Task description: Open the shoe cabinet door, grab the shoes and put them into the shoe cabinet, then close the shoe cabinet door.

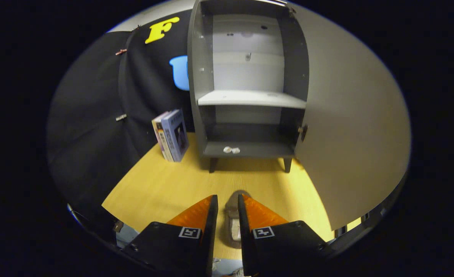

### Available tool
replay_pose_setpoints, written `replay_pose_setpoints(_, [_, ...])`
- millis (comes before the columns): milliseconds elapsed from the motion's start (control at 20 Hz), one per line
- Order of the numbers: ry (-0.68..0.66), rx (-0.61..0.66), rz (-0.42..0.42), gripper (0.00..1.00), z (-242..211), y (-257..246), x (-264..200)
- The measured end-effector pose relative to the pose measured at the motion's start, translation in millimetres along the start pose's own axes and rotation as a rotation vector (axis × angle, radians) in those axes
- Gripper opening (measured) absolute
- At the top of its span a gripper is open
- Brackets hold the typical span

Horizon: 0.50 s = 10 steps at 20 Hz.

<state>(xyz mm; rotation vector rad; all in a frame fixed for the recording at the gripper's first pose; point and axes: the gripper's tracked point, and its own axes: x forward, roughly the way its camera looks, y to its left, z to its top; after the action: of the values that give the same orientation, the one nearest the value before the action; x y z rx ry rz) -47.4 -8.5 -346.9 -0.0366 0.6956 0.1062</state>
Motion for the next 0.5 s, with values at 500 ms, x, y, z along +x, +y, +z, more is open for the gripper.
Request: replay_pose_setpoints(500, [0.279,0.019,-0.099,0.34,-132.5,-12.0,79.6])
